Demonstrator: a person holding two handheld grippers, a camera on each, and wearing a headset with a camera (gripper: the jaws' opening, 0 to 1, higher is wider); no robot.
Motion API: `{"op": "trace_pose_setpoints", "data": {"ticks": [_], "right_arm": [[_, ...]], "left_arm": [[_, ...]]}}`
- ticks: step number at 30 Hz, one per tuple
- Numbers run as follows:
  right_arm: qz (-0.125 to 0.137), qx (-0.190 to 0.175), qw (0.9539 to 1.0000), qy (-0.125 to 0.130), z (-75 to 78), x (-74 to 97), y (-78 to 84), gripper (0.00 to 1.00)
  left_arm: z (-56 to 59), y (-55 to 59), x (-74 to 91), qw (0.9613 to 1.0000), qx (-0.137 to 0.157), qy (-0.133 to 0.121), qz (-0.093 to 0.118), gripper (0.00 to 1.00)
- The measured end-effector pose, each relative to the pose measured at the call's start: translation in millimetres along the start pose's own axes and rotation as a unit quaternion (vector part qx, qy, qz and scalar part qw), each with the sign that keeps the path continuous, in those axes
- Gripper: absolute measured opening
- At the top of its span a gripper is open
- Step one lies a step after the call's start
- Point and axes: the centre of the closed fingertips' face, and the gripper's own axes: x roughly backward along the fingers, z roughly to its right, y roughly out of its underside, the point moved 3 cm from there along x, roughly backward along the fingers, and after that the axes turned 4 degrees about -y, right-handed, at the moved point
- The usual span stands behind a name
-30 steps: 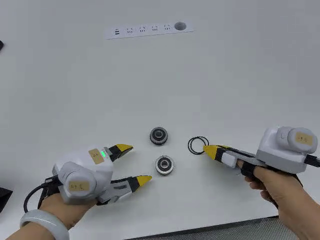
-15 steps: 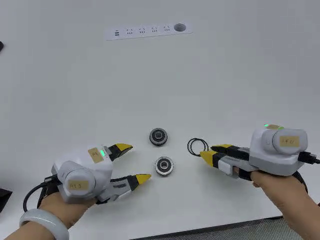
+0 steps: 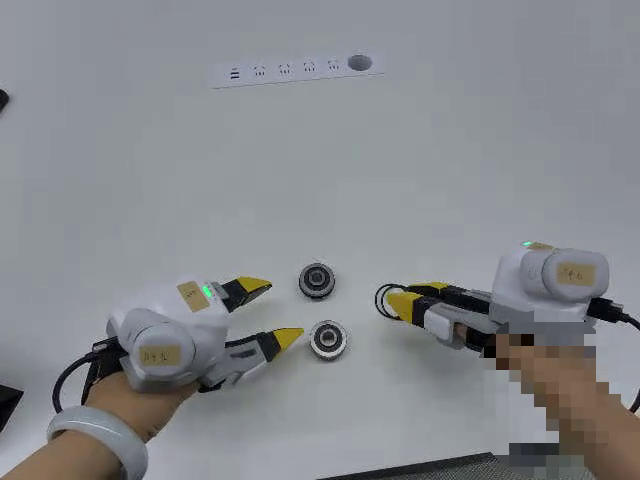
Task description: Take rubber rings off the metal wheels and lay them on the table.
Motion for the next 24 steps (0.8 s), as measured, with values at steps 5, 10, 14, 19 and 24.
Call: {"op": "trace_pose_setpoints", "data": {"ticks": [5,10,14,19,24], "right_arm": [[0.0,-0.002,0.9999,-0.012,-6.1,-7.8,-3.3,0.21],[-0.002,-0.003,0.9998,-0.02,-10.8,-15.6,-5.7,0.21],[-0.004,-0.002,0.9996,-0.027,-14.5,-21.5,-6.7,0.21],[-0.005,-0.008,0.9993,-0.035,-18.8,-28.1,-7.8,0.21],[-0.004,-0.014,0.999,-0.043,-22.3,-34.6,-9.6,0.2]], "left_arm": [[-2.0,-7.0,-7.6,1.0,-0.005,0.001,0.003,0.34],[-2.0,-12.7,-15.8,0.9999,-0.01,0.006,0.004,0.32],[-2.8,-15.5,-20.9,0.9999,-0.015,0.008,0.003,0.3],[-4.6,-16.0,-25.8,0.9999,-0.014,0.007,-0.001,0.28],[-4.6,-17.2,-31.2,0.9998,-0.016,0.011,-0.005,0.26]]}}
